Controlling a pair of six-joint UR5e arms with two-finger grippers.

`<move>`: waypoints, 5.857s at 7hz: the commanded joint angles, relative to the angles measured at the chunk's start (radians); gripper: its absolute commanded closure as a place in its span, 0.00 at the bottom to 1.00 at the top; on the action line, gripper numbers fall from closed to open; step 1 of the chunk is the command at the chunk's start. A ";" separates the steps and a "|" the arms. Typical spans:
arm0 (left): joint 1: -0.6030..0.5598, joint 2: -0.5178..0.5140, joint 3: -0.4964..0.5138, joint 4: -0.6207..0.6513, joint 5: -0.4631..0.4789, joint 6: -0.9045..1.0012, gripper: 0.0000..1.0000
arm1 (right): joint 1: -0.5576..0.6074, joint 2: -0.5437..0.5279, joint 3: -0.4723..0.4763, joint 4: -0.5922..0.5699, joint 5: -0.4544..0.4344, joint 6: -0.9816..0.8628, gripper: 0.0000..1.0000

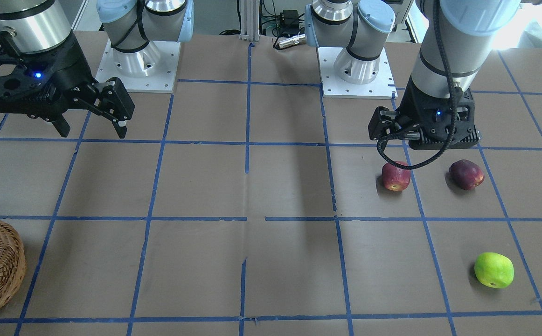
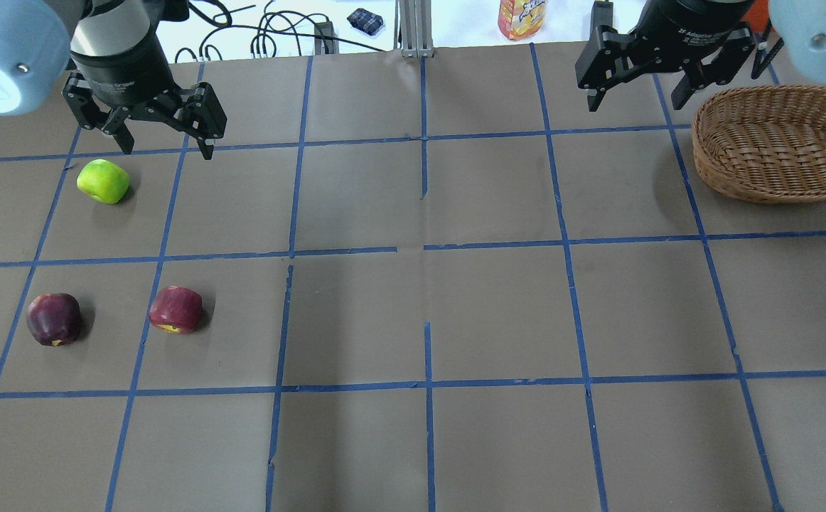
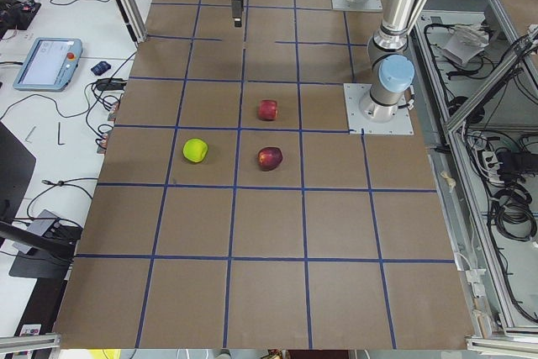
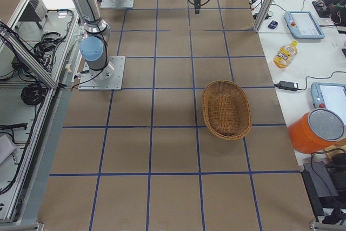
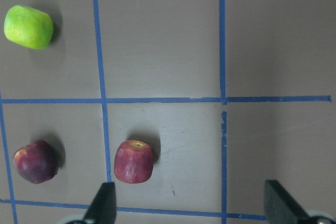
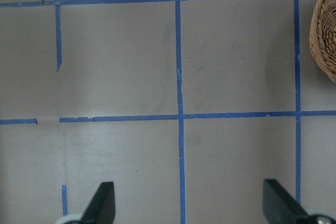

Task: Put all apples into basket
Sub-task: 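Lower the left gripper onto the nearer red apple and grasp it, then carry the red apple to the table center and release it, then grasp the red apple with the right gripper while the left grasps the dark apple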

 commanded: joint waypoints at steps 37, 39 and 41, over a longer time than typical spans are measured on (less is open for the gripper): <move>0.669 -0.159 -0.511 0.726 -0.056 0.661 0.00 | 0.429 0.510 0.161 -0.565 0.002 0.433 0.00; 0.694 -0.178 -0.517 0.730 -0.094 0.660 0.00 | 0.462 0.527 0.164 -0.571 -0.007 0.428 0.00; 0.698 -0.169 -0.566 0.752 -0.093 0.648 0.05 | 0.463 0.520 0.173 -0.568 -0.039 0.402 0.00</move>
